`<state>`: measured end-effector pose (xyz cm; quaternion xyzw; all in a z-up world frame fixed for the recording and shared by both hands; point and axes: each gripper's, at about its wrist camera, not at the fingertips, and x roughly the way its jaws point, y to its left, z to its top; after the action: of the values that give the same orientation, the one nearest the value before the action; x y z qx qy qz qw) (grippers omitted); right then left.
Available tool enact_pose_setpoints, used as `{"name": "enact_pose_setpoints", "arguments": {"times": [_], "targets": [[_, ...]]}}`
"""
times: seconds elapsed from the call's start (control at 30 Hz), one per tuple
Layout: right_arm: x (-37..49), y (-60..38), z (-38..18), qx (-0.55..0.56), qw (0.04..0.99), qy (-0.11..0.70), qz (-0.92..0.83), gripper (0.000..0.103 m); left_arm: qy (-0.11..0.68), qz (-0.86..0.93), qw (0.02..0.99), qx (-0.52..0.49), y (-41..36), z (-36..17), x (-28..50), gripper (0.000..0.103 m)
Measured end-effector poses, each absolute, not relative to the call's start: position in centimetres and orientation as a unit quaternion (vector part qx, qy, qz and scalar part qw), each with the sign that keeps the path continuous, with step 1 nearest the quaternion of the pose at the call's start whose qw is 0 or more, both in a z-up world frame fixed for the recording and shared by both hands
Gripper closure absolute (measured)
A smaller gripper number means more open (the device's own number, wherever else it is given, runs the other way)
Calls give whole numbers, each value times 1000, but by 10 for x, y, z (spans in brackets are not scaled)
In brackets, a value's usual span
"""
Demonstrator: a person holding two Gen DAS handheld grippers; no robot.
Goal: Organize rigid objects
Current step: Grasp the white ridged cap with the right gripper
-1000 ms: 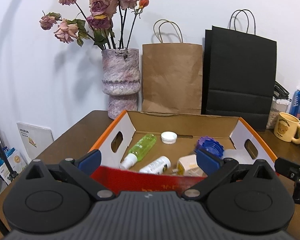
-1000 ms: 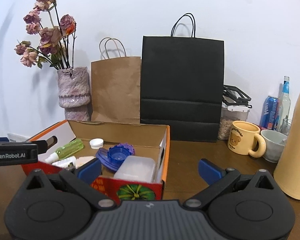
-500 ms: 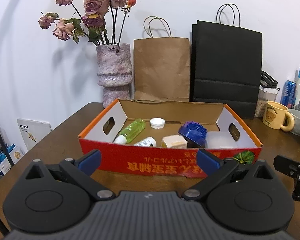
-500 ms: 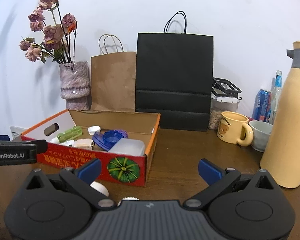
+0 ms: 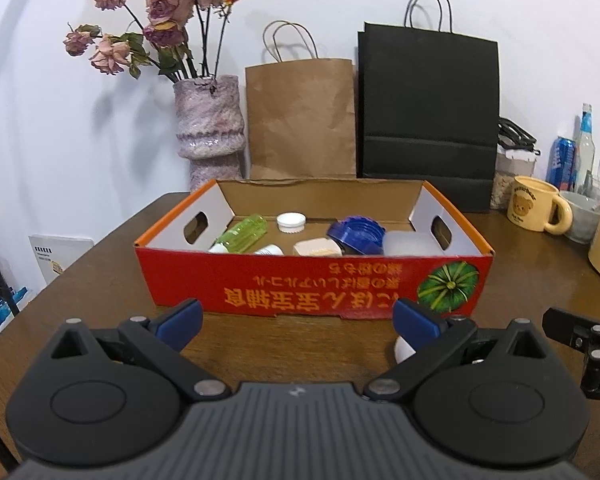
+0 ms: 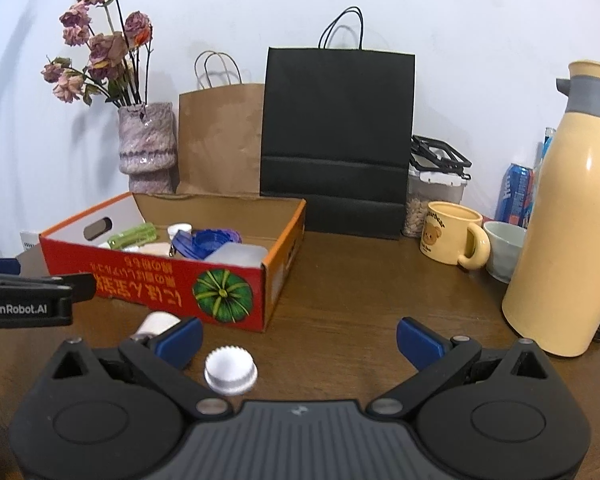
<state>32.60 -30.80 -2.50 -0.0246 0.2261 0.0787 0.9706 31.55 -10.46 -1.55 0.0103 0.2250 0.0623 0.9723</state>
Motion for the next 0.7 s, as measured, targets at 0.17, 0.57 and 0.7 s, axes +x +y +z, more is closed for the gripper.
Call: {"name": "enact_pose_setpoints", "arguments": {"times": [0.17,0.57,0.7], "targets": [[323,-318,-31,-30,969,235,77,0,236,54,970,16,-114,-23,315,0],[340,-314,-52,-41,953,280,111,0,259,49,964,11,-116,-35,324,0],[351,-300,-58,-52,947,292,126,0,262,50,964,10,-112,-37,327,0]]}}
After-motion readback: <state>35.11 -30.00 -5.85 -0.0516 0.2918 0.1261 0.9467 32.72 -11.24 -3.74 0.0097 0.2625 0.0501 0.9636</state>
